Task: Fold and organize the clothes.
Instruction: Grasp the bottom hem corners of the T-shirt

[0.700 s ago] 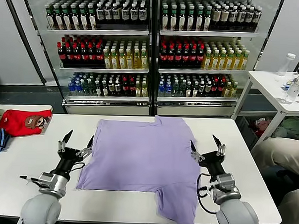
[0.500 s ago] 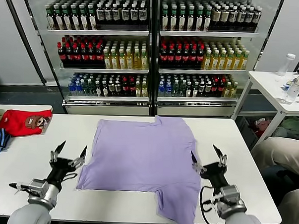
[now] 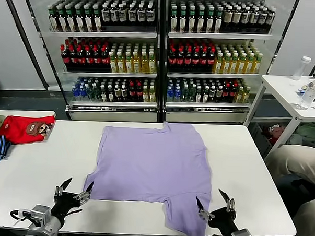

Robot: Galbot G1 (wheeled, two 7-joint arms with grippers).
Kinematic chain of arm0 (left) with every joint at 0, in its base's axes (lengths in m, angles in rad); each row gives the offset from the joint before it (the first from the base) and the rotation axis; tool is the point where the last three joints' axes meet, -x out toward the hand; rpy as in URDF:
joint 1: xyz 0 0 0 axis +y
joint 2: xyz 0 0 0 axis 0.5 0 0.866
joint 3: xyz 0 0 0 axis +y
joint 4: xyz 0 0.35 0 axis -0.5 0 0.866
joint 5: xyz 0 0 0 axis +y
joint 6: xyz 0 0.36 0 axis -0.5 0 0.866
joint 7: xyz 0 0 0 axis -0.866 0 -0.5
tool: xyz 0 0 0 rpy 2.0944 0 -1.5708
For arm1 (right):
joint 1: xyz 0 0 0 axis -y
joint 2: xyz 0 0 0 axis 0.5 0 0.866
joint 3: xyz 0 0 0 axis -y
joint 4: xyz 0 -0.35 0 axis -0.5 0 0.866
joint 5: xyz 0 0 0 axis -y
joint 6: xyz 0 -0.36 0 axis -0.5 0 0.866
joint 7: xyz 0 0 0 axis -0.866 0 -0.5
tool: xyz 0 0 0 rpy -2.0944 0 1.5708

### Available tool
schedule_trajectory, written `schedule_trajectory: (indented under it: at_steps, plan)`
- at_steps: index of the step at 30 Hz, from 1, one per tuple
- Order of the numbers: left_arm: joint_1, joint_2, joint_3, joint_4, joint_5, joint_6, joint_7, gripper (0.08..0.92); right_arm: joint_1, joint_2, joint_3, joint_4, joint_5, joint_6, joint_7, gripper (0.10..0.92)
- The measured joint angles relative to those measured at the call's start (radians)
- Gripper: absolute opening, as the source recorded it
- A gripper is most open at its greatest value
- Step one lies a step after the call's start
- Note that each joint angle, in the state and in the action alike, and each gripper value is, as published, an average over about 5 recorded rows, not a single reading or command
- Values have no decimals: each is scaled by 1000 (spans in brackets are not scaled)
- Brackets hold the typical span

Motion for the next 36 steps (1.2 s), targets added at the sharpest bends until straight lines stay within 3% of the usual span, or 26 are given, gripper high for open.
schedule_trajectory:
  at_steps: [16, 21, 36]
  plan:
    - [-13, 17, -12, 66, -49, 40, -8, 823, -32, 18, -61, -22, 29, -13, 59, 811]
    - [-18, 14, -7, 80, -66, 44, 0, 777, -35, 21, -66, -25, 45, -22, 81, 690]
    - [-12, 0, 15, 73, -91, 41, 23, 351, -27, 24, -69, -26, 97, -21, 85, 258]
